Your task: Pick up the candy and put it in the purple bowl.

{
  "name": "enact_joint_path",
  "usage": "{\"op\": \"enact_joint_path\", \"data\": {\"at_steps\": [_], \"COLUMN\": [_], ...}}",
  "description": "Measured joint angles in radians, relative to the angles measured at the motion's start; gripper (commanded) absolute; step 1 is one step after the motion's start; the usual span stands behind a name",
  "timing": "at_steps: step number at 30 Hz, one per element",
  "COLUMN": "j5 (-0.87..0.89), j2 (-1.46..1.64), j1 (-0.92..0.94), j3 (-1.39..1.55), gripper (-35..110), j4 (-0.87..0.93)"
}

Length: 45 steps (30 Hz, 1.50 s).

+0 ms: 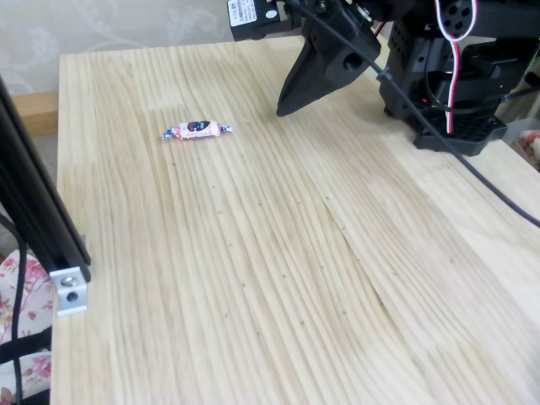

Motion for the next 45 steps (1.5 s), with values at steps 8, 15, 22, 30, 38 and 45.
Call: {"op": "enact_joint_path", "data": {"at_steps": [8, 15, 22, 30, 38, 45], "j5": [-0.002, -0.015, -0.018, -0.018, -0.018, -0.011], "j2": [0.0, 0.0, 0.0, 0.0, -0.005, -0.015], "j1": [0.0, -0.015, -0.017, -0.012, -0.017, -0.017], "j3": [0.0, 0.0, 0.0, 0.0, 0.0, -0.003], "gripper": [-1, -1, -1, -1, -1, -1], "j4": [0.0, 0.0, 0.0, 0.0, 0.003, 0.003]}}
